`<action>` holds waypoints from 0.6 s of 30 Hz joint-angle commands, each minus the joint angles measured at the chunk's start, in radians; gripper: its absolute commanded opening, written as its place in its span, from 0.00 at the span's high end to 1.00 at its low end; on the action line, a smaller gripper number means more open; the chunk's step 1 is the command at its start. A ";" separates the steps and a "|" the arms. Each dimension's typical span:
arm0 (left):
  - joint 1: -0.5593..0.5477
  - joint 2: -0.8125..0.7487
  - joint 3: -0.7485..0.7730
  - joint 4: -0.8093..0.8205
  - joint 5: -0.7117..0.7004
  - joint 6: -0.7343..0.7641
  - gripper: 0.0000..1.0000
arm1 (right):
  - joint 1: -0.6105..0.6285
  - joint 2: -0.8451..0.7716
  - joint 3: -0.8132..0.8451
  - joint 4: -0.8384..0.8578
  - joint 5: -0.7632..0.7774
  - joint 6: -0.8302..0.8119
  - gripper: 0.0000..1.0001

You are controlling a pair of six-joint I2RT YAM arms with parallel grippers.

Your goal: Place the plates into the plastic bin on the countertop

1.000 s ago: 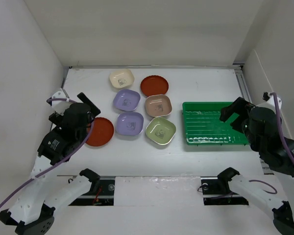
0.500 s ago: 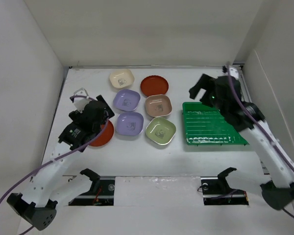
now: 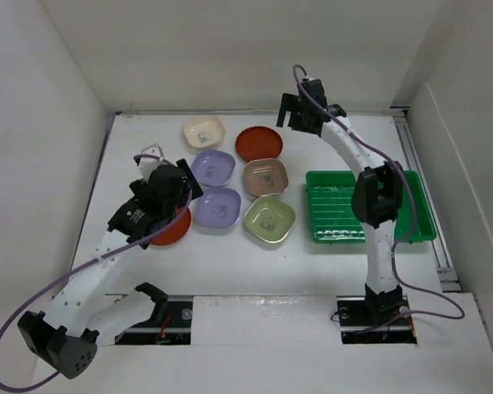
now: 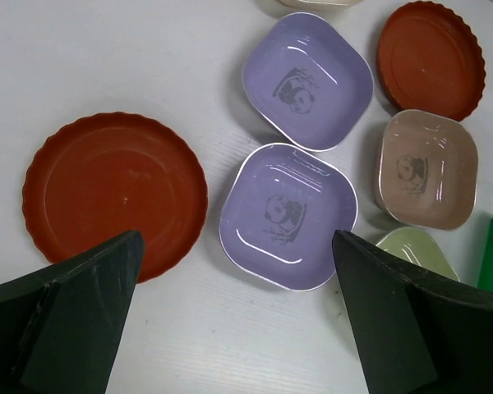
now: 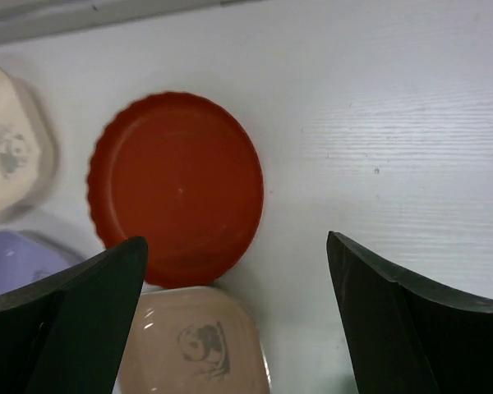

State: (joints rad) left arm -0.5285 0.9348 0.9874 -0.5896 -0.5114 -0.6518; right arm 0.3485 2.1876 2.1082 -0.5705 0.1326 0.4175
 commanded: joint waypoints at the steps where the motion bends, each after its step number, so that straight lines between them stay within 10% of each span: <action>1: 0.001 -0.008 -0.013 0.039 0.028 0.037 0.00 | -0.031 0.081 0.100 -0.037 -0.083 -0.052 0.05; 18: 0.001 0.019 -0.013 0.057 0.060 0.055 0.00 | -0.028 0.385 0.348 -0.101 -0.131 -0.029 0.27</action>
State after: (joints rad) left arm -0.5285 0.9569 0.9802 -0.5621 -0.4515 -0.6098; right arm 0.2989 2.5660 2.3859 -0.6811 0.0025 0.3954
